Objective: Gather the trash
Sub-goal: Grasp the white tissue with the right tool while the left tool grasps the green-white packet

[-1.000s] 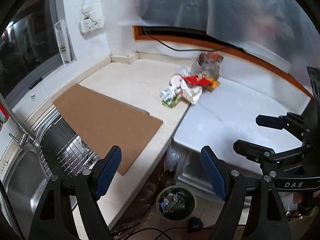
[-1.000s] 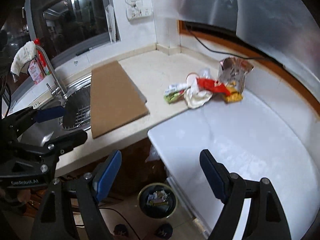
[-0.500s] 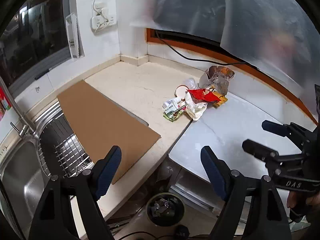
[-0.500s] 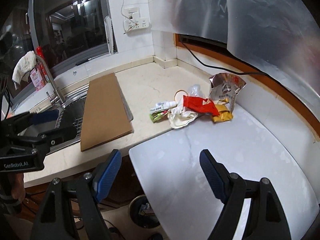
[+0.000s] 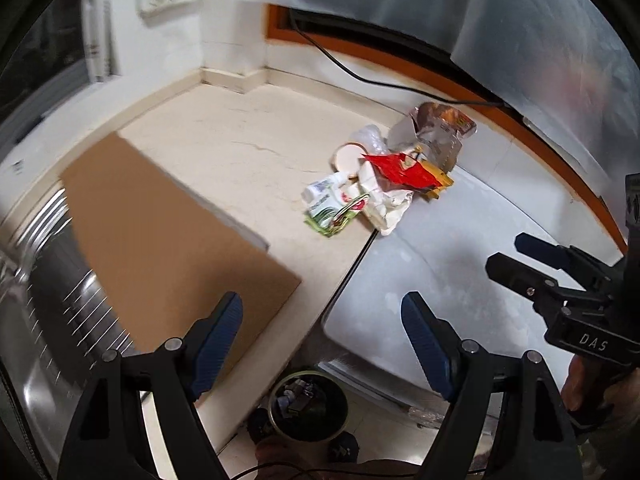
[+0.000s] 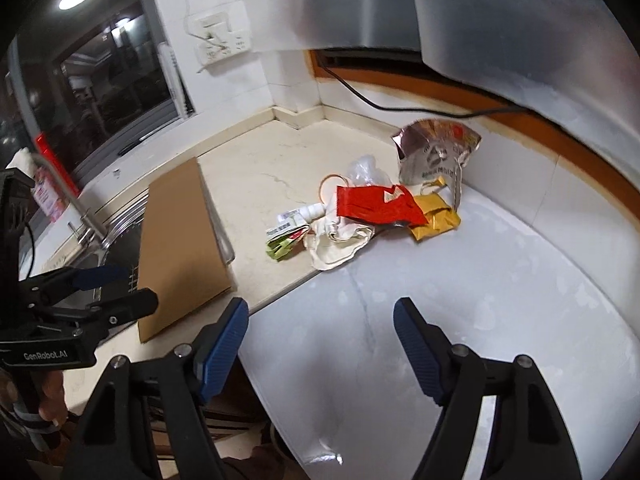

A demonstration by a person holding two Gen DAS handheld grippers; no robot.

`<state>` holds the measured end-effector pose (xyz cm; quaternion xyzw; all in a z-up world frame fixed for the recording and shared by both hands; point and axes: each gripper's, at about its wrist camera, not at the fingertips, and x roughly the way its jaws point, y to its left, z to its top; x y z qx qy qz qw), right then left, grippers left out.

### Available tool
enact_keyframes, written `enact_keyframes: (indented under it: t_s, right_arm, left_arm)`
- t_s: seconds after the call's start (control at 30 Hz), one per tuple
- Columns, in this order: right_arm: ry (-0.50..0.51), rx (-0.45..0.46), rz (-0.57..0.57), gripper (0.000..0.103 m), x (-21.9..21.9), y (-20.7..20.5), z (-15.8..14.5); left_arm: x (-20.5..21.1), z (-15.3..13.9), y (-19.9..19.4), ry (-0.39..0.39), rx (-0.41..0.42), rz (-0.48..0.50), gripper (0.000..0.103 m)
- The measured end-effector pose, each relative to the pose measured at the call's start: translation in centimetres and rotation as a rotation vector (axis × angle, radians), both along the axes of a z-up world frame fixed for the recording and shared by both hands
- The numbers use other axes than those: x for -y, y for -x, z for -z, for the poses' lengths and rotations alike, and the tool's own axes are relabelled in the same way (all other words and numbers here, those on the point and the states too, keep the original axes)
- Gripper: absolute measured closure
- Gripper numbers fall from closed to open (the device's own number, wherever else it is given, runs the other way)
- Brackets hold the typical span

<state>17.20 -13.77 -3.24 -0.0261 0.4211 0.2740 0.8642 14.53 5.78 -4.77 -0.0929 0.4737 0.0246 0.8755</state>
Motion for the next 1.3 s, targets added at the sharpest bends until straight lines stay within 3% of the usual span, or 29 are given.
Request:
enact_keyframes:
  t_s: [0.37, 0.7, 0.8, 1.17, 1.3]
  right_arm:
    - [-0.1, -0.168, 0.156, 0.03, -2.4, -7.5, 4.9]
    - [-0.156, -0.243, 0.266, 0.034, -4.2, -13.0, 8.5]
    - [-0.162, -0.277, 0.262, 0.056, -4.6, -13.8, 9.6]
    - [-0.142, -0.25, 0.215, 0.083, -3.6, -12.4, 9.3]
    - [-0.143, -0.25, 0.23, 0.083, -2.4, -11.5, 8.8]
  left_arm:
    - [-2.2, 5.4, -10.9, 0.101, -0.1, 0.13, 0.023]
    - [-2.5, 7.3, -13.6, 0.145, -0.142, 0.18, 0.025]
    - [-2.7, 7.6, -14.0, 0.151, -0.154, 0.191, 0.025]
    - [-2.3, 9.1, -16.3, 0.178, -0.173, 0.216, 0.025]
    - [-1.8, 9.8, -17.1, 0.172, -0.188, 0.229, 0.025]
